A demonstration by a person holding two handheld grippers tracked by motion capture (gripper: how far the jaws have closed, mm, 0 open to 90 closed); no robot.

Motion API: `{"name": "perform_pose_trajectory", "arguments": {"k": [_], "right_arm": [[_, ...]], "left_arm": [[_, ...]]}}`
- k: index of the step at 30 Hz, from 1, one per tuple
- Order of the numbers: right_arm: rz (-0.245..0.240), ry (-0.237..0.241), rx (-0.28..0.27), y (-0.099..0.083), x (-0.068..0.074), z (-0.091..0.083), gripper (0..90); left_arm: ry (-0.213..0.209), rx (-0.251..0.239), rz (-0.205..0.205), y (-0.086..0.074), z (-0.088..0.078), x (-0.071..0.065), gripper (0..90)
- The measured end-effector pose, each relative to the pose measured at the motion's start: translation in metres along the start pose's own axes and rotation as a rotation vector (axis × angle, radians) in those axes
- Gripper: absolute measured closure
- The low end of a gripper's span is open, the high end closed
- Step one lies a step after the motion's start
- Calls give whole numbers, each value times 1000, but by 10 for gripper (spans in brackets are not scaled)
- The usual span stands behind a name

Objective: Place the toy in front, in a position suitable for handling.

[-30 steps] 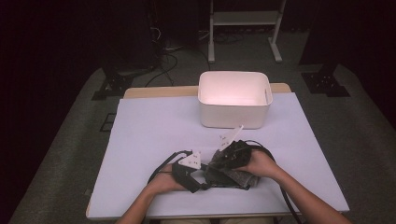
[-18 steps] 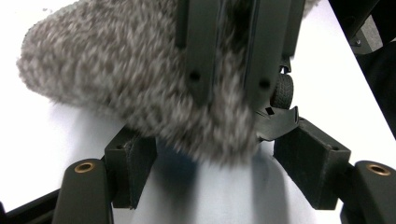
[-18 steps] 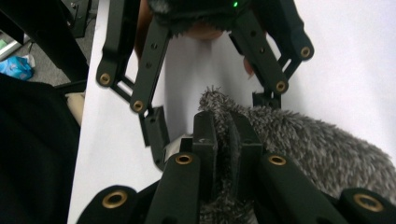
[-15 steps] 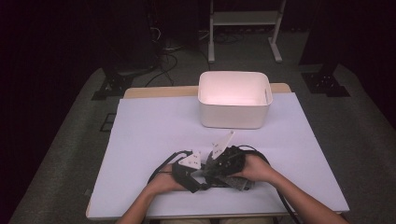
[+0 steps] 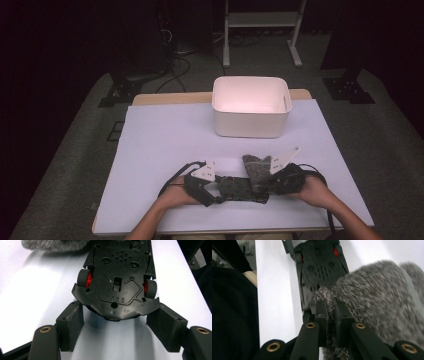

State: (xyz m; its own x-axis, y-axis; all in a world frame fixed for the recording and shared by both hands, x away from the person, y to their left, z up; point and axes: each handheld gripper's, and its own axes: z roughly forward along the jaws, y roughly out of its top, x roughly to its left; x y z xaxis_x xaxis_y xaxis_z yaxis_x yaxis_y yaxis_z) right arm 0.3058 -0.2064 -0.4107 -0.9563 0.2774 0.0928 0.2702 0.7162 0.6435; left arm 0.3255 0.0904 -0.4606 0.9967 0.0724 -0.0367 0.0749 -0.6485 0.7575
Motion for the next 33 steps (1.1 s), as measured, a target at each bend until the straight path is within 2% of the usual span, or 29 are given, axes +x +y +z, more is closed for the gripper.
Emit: {"name": "perform_pose_trajectory", "arguments": {"k": [3,6,9,14,18,21,27,29,33], "right_arm": [[12,-6,-8,-11,2,-6,819],[6,1,-12,-12,6,-6,819],[-2,23,-22,-6,9,-1,819],[-66,51,-15,14,13,16,820],[-73,45,-1,15,12,15,820],[-47,34,-3,6,11,8,820],[4,-17,-5,-18,4,-11,820],[24,-26,-10,-22,2,-14,820],[25,-30,-20,-18,-3,-11,820]], "left_arm": [[1,2,0,0,0,0,297],[2,5,4,0,0,0,297],[1,8,3,1,0,0,295],[1,10,5,0,0,0,295],[2,-1,0,0,0,0,295],[7,9,12,0,0,0,295],[6,8,9,1,0,0,296],[4,7,6,1,0,0,295],[3,11,7,1,0,0,296]]}}
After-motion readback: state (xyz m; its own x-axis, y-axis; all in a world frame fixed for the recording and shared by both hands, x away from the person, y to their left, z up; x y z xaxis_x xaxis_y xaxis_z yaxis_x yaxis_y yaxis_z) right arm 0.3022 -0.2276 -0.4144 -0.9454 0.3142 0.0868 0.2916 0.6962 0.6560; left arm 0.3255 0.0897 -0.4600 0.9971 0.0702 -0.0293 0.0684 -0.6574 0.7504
